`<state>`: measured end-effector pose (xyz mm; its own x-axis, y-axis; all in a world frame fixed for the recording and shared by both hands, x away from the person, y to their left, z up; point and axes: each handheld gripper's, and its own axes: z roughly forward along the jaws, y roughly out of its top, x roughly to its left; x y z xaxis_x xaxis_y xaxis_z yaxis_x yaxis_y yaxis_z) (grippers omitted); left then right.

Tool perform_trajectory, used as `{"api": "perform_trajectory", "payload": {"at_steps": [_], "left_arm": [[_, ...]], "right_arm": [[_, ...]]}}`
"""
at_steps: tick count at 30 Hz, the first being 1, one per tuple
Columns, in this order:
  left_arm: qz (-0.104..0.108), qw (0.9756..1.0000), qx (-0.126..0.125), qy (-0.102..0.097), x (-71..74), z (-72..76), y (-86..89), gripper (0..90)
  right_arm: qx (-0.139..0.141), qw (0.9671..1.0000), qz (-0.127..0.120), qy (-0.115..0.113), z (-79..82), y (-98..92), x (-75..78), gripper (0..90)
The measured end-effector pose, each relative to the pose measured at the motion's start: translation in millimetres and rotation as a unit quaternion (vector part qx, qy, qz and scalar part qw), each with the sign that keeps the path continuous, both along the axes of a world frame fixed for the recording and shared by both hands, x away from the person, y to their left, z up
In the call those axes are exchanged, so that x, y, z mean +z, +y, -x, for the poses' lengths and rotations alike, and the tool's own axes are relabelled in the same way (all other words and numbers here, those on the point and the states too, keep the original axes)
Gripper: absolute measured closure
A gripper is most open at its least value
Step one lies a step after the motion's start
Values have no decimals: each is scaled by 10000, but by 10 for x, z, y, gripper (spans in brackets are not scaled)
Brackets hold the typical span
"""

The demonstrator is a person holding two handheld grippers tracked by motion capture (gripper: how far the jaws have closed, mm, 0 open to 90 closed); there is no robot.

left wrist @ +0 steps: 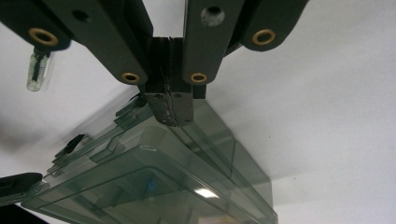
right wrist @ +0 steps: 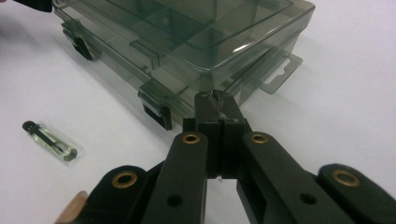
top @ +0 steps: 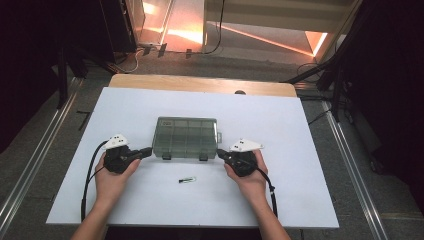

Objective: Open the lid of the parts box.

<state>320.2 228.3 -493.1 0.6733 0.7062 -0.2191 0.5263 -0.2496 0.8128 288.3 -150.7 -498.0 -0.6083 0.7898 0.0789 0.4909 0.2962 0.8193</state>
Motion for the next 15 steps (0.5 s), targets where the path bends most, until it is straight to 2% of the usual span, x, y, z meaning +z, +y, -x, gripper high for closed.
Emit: {"api": "perform_trajectory", "payload": {"at_steps": [6,10,15], "left_arm": [[174,9998,-44,-105,27,4,-10,900],[209,9996,-49,-163,50,4,-27,900],[297,9991,-59,-302,85,8,-46,900]], "right_arm": [[-22,9999,-76,-126,4,5,22,900],[-33,9998,-128,-178,1,6,32,900],[-92,9989,-411,-196,-28,-9,92,900]]}}
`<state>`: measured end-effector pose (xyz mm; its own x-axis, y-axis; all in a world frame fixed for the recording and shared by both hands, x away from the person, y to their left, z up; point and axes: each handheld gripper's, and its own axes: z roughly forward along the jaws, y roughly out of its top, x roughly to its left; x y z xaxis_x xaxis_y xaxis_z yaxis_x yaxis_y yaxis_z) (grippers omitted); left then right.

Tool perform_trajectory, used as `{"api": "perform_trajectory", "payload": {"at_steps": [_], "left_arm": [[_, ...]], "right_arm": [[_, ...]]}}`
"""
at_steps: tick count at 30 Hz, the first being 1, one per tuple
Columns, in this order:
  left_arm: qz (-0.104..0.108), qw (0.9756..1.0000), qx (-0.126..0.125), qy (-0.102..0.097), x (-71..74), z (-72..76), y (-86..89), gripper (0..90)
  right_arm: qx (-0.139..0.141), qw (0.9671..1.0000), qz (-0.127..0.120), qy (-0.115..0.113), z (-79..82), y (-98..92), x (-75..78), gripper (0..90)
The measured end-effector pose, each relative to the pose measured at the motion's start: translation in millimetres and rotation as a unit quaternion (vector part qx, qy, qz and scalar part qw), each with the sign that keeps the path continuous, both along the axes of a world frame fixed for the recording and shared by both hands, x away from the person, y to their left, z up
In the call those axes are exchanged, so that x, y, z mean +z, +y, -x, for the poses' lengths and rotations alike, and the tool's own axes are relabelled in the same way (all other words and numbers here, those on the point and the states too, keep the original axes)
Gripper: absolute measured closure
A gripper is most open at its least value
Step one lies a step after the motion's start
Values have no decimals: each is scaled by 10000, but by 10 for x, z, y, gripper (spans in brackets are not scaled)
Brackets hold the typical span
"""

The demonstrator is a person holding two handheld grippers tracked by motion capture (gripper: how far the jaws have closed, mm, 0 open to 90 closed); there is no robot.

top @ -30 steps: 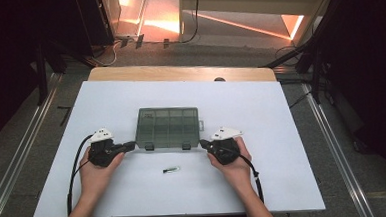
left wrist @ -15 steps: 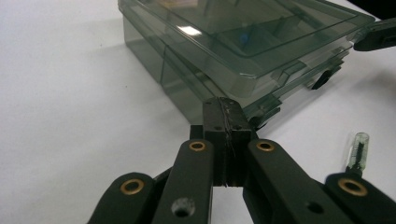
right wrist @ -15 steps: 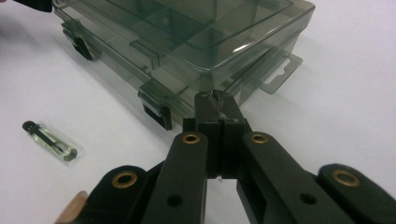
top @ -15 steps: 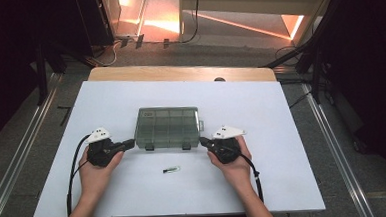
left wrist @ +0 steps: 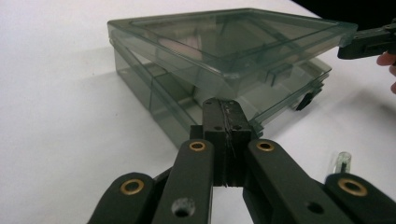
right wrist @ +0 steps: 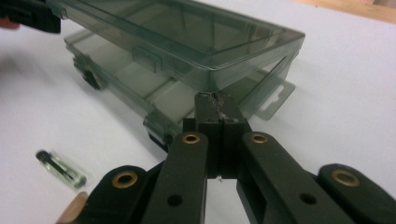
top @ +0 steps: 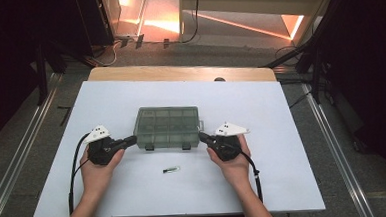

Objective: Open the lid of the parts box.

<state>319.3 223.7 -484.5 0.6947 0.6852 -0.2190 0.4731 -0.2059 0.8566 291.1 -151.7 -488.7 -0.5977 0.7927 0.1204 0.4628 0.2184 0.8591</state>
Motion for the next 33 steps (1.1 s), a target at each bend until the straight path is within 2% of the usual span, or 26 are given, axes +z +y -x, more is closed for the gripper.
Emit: {"api": "perform_trajectory", "payload": {"at_steps": [6,15,18,19,23,27,30,33], "left_arm": [[66,9999,18,-133,11,-29,-35,900],[172,9990,63,-403,102,-82,-98,900],[352,9982,107,-463,120,-113,-109,900],[355,9981,106,-492,123,-122,-119,900],[358,9976,122,-583,129,-154,-173,900],[471,9951,337,-801,158,-199,-184,899],[641,9939,440,-783,172,-259,-186,898],[682,9929,492,-846,187,-291,-202,898]], "right_arm": [[18,10000,-13,-65,-50,31,46,900],[-16,9998,-19,-214,-141,63,114,900],[-25,9995,11,-306,-166,94,143,900],[-28,9995,16,-329,-174,104,152,900],[-73,9991,-112,-414,-209,118,183,900],[-110,9985,-270,-461,-255,109,218,900],[-142,9981,-356,-489,-279,109,231,900],[-168,9974,-471,-512,-313,105,248,900]]}}
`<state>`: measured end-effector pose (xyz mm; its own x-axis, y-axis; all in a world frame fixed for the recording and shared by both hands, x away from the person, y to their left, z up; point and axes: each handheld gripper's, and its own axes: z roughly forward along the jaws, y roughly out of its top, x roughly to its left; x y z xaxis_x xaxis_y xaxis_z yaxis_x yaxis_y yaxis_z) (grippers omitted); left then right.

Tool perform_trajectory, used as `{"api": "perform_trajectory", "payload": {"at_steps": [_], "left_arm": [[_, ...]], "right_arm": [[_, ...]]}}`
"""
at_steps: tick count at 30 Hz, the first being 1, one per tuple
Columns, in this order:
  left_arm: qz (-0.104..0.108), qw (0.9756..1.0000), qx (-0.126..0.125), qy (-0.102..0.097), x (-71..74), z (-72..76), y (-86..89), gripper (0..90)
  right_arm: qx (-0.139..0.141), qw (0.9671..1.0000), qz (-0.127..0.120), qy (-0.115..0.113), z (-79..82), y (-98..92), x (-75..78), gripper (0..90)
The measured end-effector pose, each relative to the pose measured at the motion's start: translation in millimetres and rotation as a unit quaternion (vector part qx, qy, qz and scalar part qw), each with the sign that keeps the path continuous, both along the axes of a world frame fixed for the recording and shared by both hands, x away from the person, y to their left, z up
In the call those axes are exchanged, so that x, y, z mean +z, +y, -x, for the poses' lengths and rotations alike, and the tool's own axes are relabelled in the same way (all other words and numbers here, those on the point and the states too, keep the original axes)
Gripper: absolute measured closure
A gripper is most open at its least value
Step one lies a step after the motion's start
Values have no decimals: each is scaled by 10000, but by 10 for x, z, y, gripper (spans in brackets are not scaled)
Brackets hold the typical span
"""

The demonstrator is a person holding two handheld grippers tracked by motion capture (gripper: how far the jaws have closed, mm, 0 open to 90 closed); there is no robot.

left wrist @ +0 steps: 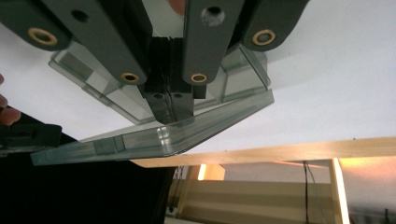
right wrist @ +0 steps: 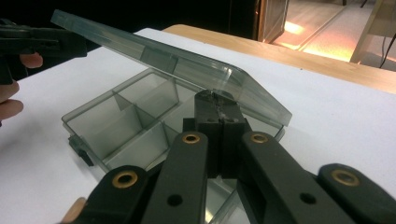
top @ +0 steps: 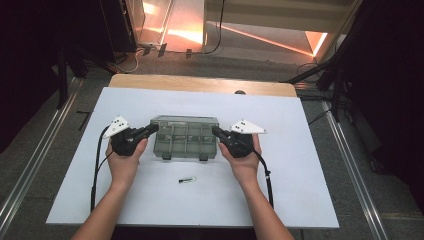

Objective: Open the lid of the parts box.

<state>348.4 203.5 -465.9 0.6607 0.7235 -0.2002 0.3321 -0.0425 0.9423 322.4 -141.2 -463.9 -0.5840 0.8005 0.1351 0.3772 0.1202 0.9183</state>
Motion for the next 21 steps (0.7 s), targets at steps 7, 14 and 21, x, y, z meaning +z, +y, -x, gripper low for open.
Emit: {"api": "perform_trajectory", "payload": {"at_steps": [7,14,21], "left_arm": [[-133,9998,20,-135,64,-53,-55,897],[-108,9994,162,-296,133,-95,-45,895],[-252,9985,340,-357,141,-143,-70,888]], "right_arm": [[-67,10000,-14,-11,-62,0,8,900],[-206,9997,-94,-78,-145,-34,44,900],[-244,9996,-86,-133,-228,19,114,900]]}}
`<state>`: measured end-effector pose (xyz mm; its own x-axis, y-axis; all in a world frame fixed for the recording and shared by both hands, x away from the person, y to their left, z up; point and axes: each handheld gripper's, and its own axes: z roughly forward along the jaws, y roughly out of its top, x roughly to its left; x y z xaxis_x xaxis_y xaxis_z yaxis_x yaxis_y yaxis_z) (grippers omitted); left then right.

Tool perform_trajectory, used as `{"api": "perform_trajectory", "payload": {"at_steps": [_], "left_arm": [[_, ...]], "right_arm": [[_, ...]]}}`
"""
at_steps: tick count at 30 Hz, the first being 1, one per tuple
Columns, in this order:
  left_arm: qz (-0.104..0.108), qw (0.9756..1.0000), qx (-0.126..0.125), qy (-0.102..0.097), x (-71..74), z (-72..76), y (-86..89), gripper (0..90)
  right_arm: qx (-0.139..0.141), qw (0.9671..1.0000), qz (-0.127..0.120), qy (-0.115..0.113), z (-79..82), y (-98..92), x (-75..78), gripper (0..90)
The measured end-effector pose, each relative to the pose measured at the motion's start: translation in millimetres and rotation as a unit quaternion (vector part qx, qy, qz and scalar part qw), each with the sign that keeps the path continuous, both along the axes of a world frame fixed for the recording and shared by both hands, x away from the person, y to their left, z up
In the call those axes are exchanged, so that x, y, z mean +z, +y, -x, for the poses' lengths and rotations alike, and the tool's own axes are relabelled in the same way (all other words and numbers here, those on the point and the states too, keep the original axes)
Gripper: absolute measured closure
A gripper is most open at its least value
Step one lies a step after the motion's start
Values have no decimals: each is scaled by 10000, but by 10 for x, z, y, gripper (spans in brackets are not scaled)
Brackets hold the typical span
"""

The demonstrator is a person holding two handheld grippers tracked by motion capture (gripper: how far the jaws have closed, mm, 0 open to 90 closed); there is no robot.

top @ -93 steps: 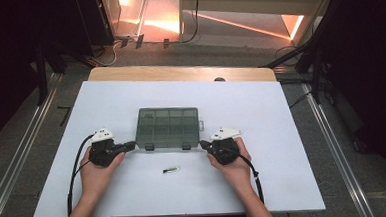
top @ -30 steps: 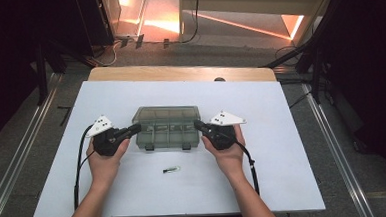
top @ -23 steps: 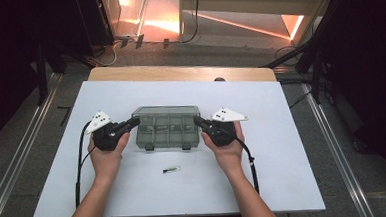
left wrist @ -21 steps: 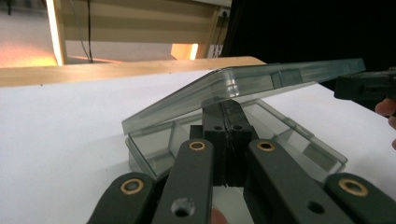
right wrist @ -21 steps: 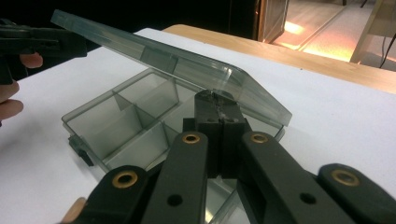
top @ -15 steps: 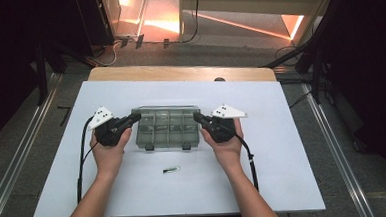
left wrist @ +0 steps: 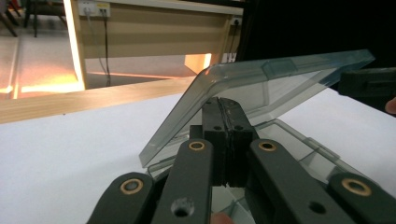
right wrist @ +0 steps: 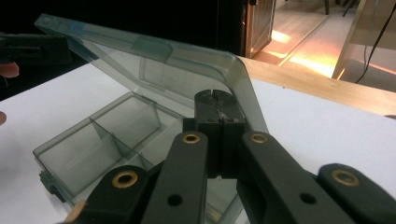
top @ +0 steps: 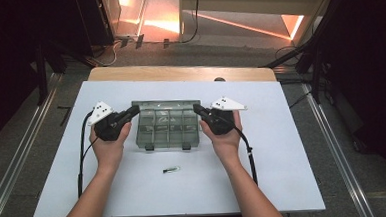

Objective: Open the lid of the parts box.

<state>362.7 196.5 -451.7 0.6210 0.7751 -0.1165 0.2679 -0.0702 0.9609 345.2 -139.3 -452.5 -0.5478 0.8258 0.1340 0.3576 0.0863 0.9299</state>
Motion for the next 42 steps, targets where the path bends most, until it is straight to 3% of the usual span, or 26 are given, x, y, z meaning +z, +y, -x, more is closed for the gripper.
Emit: {"api": "perform_trajectory", "payload": {"at_steps": [8,13,15,18,19,20,27,29,31,32,33,34,37,39,42], "left_arm": [[-13,10000,21,-24,11,-35,2,884],[5,9997,-79,-240,15,46,75,710],[-47,9997,-34,-242,16,44,103,587],[-20,9999,154,-67,-11,-16,133,331],[6,9998,181,41,-25,-53,138,99],[-33,9997,182,154,-45,-93,140,10],[69,9973,97,726,-179,-360,153,6],[58,9964,192,819,-198,-431,138,123],[29,9965,168,817,-204,-476,124,274],[23,9972,104,740,-199,-484,121,274],[32,9980,50,634,-192,-485,116,427],[4,9984,45,572,-184,-491,103,427],[-130,9989,35,441,-171,-508,74,554],[-153,9988,49,457,-179,-529,62,614],[-196,9986,113,478,-192,-562,61,635]], "right_arm": [[-93,9999,-136,-3,-93,22,64,900],[-98,9999,-95,-15,-113,19,69,900],[-91,9999,-120,13,-120,12,68,900],[-95,9999,-105,31,-138,15,67,900],[-111,9998,-130,49,-149,19,72,900],[-119,9999,-117,36,-156,18,75,900],[-145,9998,-148,38,-205,14,80,900],[-169,9997,-159,43,-223,15,77,900],[-204,9996,-163,53,-250,16,78,900],[-204,9996,-163,53,-250,16,78,900],[-245,9996,-150,37,-274,15,81,900],[-245,9996,-150,37,-274,15,81,900],[-271,9994,-184,53,-315,12,88,900],[-300,9993,-215,69,-330,17,89,900],[-302,9993,-184,72,-351,20,90,900]]}}
